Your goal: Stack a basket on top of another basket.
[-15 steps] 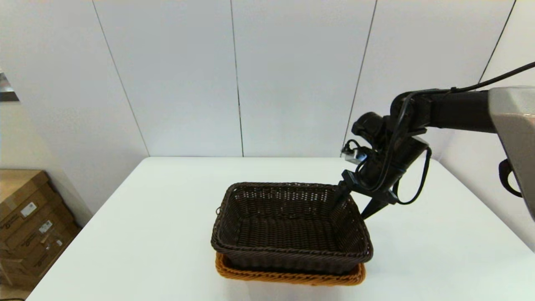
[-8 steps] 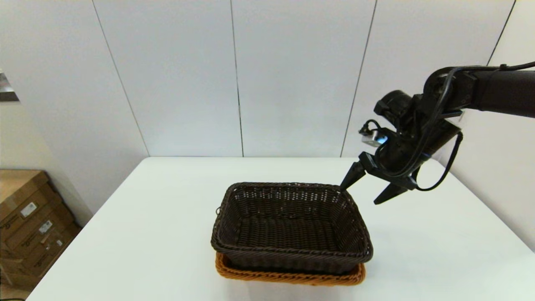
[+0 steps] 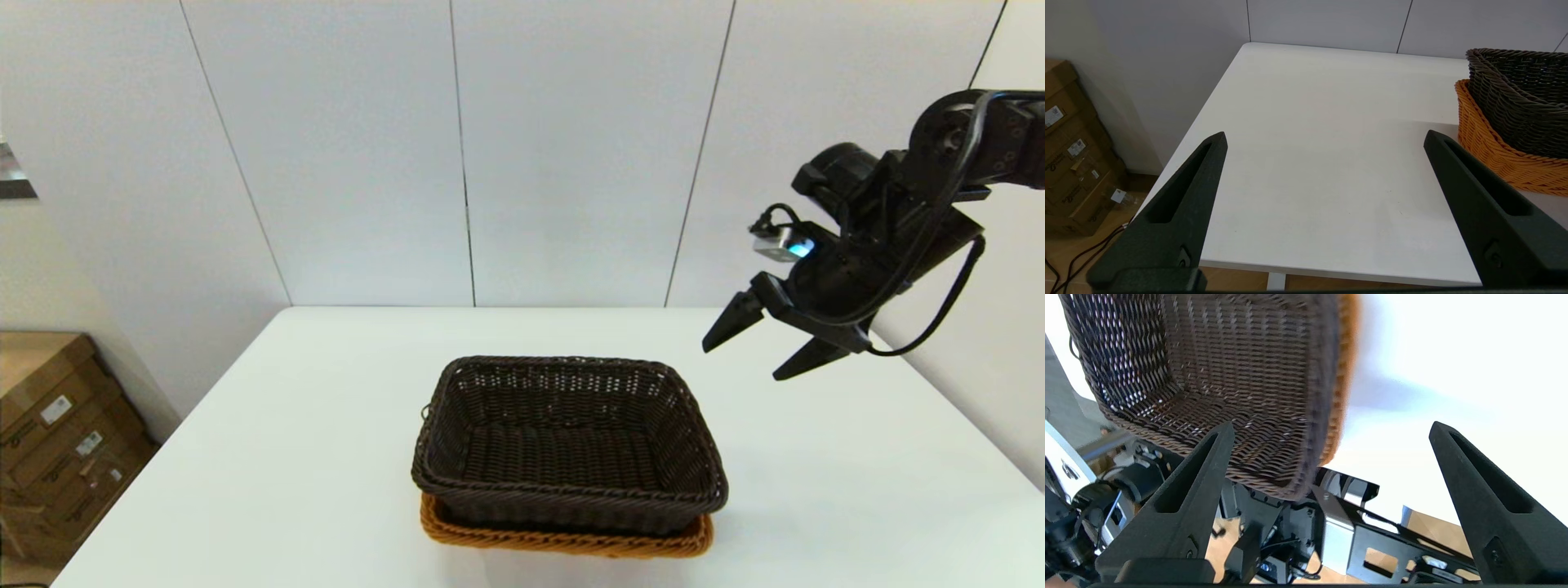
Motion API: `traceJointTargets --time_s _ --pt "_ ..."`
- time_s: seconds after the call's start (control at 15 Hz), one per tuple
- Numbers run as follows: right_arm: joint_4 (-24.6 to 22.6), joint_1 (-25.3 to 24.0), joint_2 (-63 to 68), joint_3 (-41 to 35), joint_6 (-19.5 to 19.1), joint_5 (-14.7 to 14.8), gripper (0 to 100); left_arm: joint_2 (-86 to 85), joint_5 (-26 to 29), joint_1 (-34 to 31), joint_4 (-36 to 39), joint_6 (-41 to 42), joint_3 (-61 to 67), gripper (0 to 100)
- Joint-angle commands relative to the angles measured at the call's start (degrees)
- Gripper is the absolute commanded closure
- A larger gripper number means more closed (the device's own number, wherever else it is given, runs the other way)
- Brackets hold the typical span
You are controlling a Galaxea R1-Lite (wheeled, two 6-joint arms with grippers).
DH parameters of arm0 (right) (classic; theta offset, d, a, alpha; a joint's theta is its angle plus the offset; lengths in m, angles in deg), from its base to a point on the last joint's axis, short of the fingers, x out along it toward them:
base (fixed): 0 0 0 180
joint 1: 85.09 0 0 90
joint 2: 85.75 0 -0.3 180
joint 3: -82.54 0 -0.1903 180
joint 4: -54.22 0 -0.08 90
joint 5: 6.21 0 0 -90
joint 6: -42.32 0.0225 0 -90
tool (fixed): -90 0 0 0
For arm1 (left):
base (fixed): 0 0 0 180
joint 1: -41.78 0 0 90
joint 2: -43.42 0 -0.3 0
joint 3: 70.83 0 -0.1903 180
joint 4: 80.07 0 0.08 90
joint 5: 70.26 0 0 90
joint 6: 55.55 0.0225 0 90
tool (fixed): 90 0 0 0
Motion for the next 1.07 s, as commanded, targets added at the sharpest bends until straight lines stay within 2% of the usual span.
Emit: traceJointTargets --time_s 0.07,0.27,0.4,0.53,1.07 --pt "0.5 3.2 -0.7 -0.2 -1.0 -0.2 0 -0.1 -0.1 0.0 0.0 -0.1 0.0 0" --pt "0.5 5.3 -1.0 -0.2 -2.0 0.1 0 -0.1 -0.1 0.0 0.0 0.0 0.0 0" --pt "2.6 7.3 -4.2 -2.3 -6.6 -0.4 0 -0.1 -0.1 0.0 0.0 0.0 0.0 0" --pt "3.4 8.8 -9.1 -6.3 -10.0 -2.8 0 -0.1 -0.1 0.0 0.0 0.0 0.0 0" --pt "3.1 11.8 -35.5 -20.3 -10.6 -3.6 0 -0.1 -0.1 0.0 0.0 0.0 0.0 0"
